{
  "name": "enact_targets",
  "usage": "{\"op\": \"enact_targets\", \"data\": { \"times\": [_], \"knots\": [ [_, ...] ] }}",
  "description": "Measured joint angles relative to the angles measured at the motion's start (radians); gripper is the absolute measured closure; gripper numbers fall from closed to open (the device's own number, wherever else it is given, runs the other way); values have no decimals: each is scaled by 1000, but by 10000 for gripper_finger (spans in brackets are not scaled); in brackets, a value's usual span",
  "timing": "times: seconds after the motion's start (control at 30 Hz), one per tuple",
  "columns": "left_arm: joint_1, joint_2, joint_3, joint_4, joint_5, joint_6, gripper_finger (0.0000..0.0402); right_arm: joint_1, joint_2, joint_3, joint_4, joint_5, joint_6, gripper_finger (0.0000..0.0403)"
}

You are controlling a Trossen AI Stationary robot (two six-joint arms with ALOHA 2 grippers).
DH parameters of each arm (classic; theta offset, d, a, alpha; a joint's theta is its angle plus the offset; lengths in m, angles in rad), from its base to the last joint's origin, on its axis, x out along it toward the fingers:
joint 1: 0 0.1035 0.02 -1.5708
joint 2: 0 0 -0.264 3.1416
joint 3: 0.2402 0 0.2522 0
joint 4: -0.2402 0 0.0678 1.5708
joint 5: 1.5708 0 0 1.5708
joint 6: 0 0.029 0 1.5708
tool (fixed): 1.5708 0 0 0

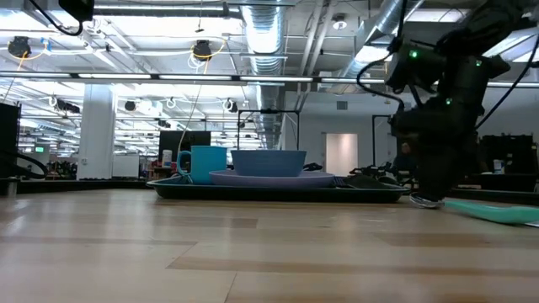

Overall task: Set up tray
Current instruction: Put the blue spoon on the black napkin to the left of the blue fork

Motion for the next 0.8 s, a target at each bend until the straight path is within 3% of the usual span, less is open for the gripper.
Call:
{"op": "enact_targets", "data": {
  "times": [0.2, 0.4, 0.8],
  "knots": [
    [0, 0, 0, 0, -3, 0, 270, 1, 89, 9, 44, -2, -9, 225],
    [0, 0, 0, 0, -2, 0, 270, 0, 97, 7, 66, -1, -22, 241],
    [0, 0, 0, 0, -1, 0, 270, -2, 77, 0, 98, 3, -20, 344]
  ]
}}
